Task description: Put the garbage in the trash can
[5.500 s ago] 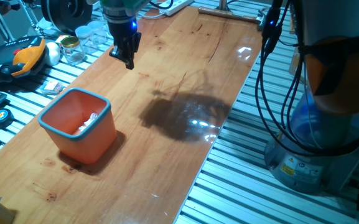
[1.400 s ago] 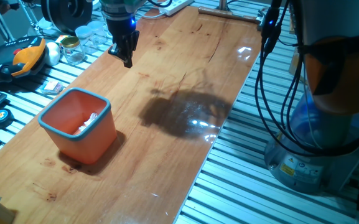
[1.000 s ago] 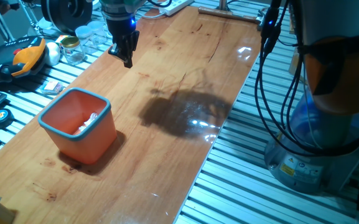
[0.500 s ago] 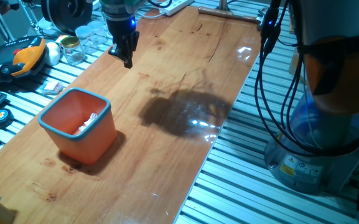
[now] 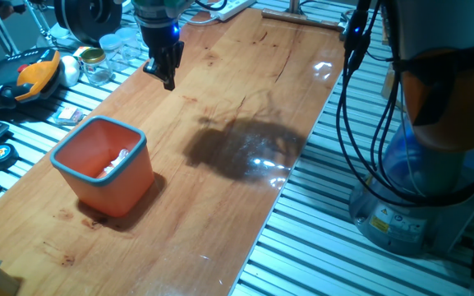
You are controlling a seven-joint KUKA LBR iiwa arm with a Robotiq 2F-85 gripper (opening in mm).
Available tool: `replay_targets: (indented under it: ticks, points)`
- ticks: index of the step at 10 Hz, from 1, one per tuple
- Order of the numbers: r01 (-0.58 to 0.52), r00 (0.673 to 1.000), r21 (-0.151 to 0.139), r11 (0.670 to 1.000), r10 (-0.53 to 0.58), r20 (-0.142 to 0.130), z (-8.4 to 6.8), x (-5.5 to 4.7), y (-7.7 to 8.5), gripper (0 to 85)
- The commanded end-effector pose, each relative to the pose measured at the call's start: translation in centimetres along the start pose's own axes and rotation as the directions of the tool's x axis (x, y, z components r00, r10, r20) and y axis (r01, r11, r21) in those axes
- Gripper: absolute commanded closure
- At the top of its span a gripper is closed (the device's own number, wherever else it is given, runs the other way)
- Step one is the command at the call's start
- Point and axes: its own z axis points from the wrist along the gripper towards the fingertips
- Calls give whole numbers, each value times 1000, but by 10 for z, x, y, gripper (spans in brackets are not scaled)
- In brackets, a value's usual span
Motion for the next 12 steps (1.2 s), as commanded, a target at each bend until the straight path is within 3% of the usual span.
replay_targets:
  ticks: [1, 12]
  points:
    - [0, 1000, 0, 1000, 0, 0, 0, 0, 0, 850]
    - [-6, 1000, -2, 1000, 6, -3, 3, 0, -1, 850]
